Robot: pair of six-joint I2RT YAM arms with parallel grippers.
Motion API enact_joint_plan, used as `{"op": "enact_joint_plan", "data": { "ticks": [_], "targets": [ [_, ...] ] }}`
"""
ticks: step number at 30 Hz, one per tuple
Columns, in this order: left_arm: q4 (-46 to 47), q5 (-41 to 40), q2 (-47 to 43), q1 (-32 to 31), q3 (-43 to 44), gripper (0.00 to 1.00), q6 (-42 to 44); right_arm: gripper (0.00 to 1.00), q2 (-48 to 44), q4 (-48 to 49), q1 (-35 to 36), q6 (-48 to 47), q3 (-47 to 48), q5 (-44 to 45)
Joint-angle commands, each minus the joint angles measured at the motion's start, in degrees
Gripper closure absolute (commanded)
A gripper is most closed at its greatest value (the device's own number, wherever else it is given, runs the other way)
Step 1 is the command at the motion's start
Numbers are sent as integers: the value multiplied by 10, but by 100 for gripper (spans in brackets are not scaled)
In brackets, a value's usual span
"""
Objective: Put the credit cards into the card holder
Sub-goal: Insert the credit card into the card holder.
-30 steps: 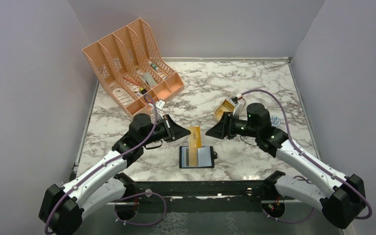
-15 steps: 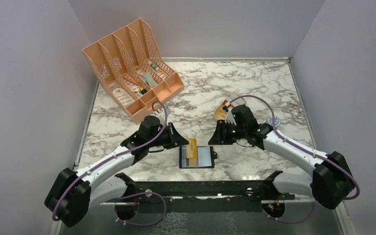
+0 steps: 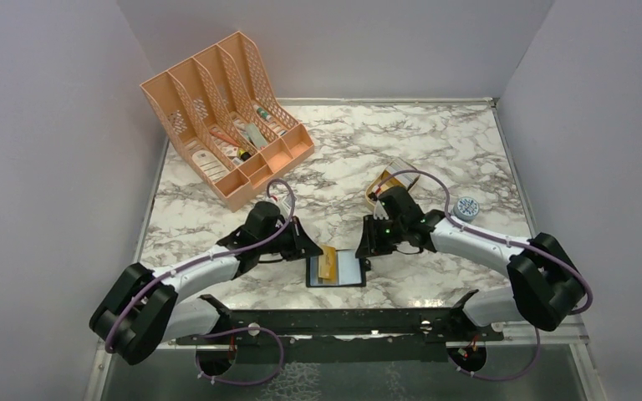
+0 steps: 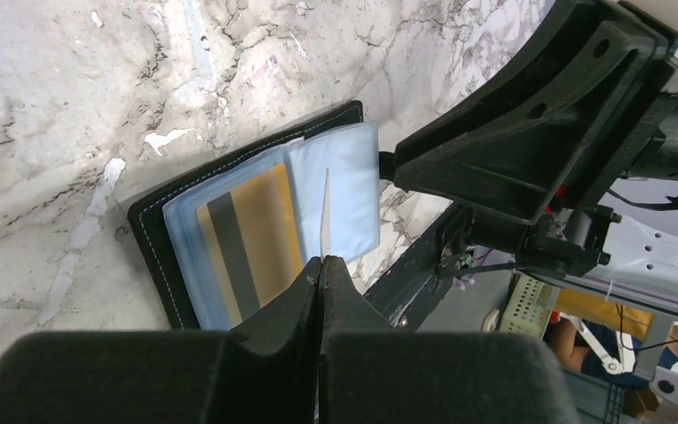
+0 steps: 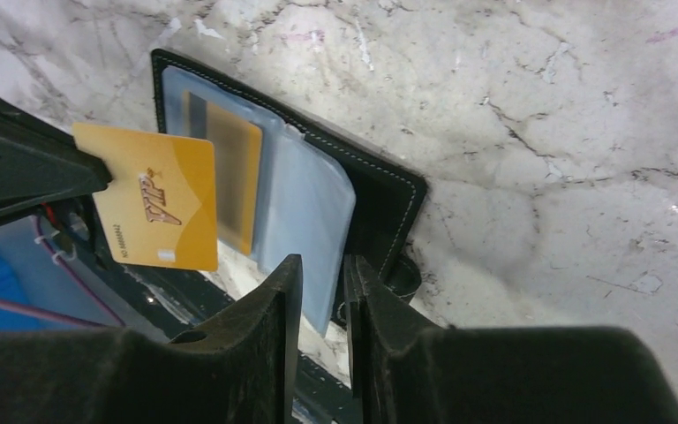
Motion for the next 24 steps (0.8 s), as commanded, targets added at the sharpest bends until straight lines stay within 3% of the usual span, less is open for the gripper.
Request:
{"op": "enact_joint_plan", "data": {
  "ticks": [1,24],
  "targets": [
    [56,31,26,2,-7,100,-11,76,22,10,6,-17,-7,39],
    [78,47,94,1,-4,100,-10,83,63,30,27,-13,-22,61]
  ]
}}
